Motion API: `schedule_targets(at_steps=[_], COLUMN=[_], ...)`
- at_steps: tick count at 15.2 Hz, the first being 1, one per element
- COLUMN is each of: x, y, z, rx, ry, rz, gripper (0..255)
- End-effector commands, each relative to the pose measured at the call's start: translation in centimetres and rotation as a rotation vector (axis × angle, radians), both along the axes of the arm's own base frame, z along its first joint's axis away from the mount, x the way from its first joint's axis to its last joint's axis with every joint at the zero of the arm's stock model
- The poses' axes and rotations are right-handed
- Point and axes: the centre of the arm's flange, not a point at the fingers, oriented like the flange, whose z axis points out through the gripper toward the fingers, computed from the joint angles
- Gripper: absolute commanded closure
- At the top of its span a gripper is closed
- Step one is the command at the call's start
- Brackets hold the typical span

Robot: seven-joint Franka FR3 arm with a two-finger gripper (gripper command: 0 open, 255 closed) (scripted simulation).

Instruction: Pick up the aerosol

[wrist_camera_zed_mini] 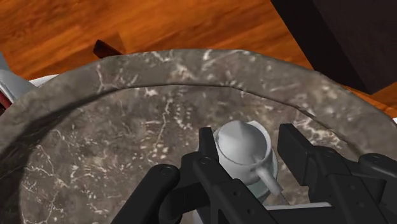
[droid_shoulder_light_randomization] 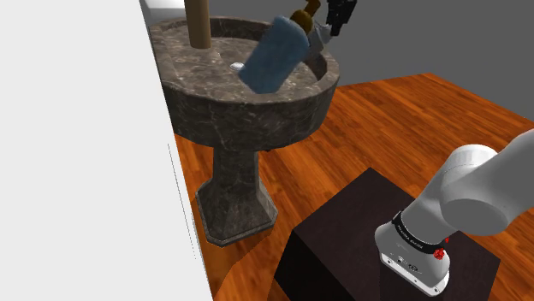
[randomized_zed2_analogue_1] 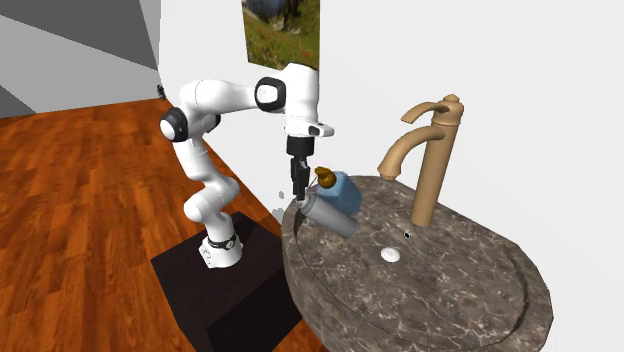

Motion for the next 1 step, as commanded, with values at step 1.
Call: schedule_targets(at_steps=[1], x=[-0.06], y=[0.01], z=[0.35], rx=[0.0], ry=[-0.001], rz=[0.001], gripper=[255])
